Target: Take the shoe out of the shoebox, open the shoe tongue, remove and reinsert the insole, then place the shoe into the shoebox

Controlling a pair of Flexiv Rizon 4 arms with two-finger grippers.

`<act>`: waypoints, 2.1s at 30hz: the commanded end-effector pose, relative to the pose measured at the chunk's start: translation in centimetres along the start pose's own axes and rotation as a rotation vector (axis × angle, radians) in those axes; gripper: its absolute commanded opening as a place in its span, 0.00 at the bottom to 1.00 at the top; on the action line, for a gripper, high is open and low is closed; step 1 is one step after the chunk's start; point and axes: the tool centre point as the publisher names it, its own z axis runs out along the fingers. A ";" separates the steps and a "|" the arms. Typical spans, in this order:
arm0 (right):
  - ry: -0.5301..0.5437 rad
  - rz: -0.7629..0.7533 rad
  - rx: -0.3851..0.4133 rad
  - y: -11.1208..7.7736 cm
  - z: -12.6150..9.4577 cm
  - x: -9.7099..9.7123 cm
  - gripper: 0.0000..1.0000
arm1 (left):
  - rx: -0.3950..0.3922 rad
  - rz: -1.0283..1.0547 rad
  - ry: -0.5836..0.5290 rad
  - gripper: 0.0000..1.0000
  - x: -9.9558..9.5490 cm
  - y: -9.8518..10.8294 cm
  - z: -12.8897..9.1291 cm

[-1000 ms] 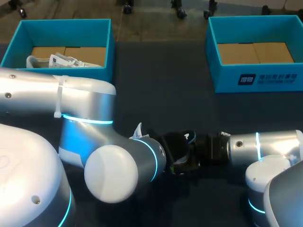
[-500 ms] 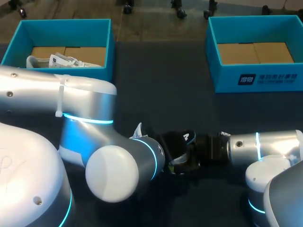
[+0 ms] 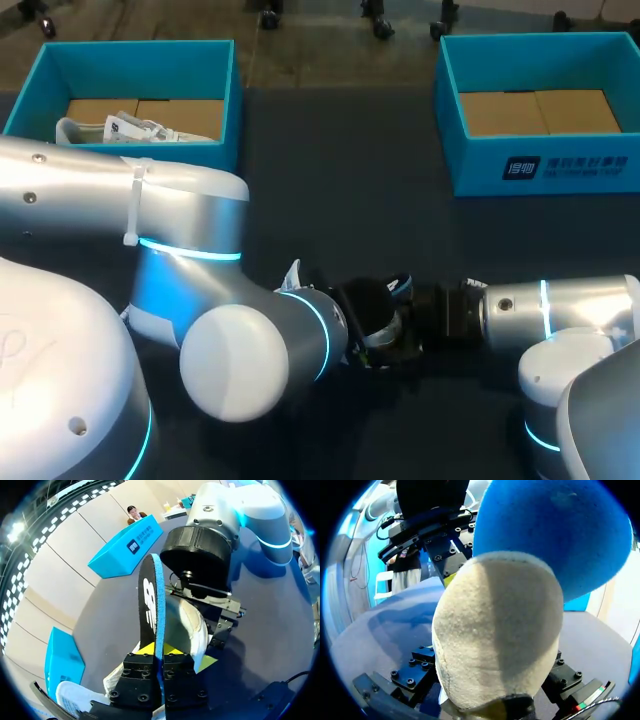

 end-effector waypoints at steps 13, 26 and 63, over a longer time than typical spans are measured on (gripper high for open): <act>-0.001 -0.001 0.003 -0.1 0.3 0.1 0.00 | 0.006 -0.054 0.211 0.00 -1.2 -4.7 -3.8; -0.001 -0.001 0.003 -0.1 0.3 0.1 0.00 | 0.039 -0.097 0.615 0.00 -2.3 -10.1 -8.7; -0.001 -0.001 0.003 -0.1 0.3 0.1 0.00 | 0.316 -0.117 0.996 0.00 -8.4 -16.0 -24.0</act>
